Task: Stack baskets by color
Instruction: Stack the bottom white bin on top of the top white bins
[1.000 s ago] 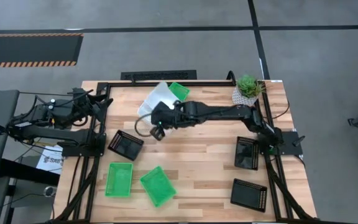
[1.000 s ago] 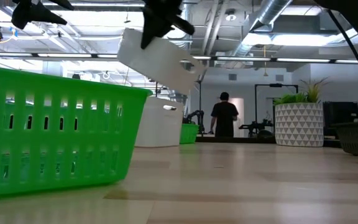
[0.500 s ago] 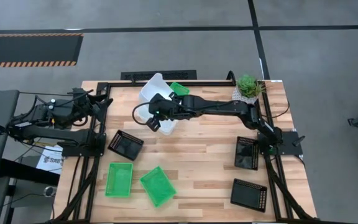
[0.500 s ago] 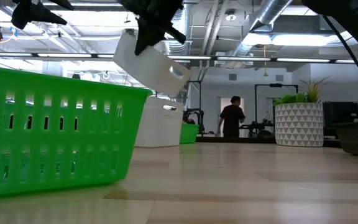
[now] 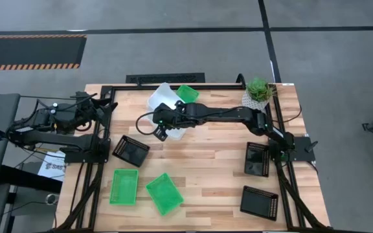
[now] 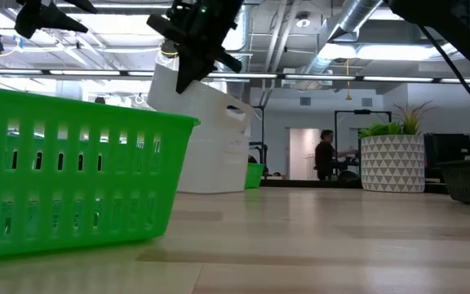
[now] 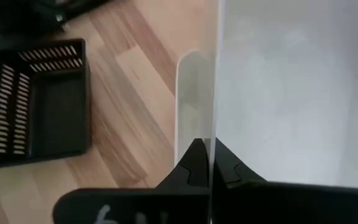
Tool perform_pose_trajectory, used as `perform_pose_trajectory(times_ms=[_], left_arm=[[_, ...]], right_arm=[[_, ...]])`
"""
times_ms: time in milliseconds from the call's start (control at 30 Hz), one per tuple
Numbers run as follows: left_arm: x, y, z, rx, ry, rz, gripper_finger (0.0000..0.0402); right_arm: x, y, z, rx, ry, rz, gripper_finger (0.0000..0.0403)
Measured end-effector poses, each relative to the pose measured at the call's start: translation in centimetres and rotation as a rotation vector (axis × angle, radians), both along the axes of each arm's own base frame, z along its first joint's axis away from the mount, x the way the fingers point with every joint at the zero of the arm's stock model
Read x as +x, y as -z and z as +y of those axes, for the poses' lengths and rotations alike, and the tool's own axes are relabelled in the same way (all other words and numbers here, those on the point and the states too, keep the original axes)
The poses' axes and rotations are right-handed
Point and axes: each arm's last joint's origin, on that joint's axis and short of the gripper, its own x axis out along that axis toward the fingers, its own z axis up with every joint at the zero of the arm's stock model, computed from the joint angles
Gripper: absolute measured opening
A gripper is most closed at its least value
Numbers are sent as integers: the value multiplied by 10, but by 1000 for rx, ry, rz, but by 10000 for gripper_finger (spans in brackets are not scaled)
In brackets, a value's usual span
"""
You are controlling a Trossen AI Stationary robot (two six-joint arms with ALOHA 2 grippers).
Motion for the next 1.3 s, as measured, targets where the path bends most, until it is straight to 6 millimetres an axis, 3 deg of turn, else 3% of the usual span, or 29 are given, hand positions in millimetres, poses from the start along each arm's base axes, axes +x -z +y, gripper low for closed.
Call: perform_pose_trajectory(times_ms=[833,1300], left_arm=[[0,0,0,0,0,0,224],[0,0,0,-3,7,2,224]], right_arm=[[-11,10,7,78,-16,140,7],[-11,10,6,124,-38,137,53]])
